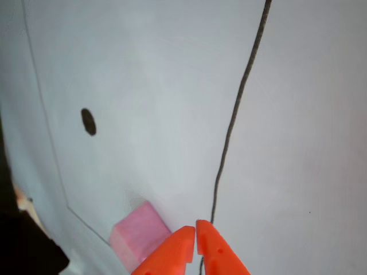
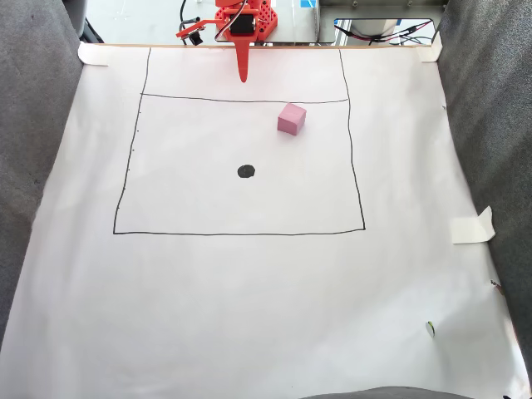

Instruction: Grasp the colored block, Place it on the black dot, and then return the arm to the default position.

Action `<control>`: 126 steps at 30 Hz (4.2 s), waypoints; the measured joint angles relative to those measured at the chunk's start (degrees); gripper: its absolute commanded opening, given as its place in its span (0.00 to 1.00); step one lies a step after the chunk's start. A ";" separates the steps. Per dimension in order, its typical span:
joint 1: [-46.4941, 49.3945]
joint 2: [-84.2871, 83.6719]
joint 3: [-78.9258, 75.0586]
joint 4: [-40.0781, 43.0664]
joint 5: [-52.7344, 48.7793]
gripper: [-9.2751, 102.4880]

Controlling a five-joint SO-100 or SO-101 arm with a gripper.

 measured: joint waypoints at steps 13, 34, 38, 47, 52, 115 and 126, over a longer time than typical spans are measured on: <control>0.00 0.00 0.00 0.00 0.35 0.08; 0.35 -0.97 0.00 -1.23 -0.70 0.08; -0.18 -7.73 -1.14 -4.39 -2.20 0.08; -0.97 -28.56 -21.97 -3.52 1.32 0.08; -3.87 -40.69 -33.13 -1.85 4.83 0.08; -19.51 -120.50 -116.63 43.86 -40.25 0.08; -20.65 -121.99 -116.63 41.66 -46.67 0.08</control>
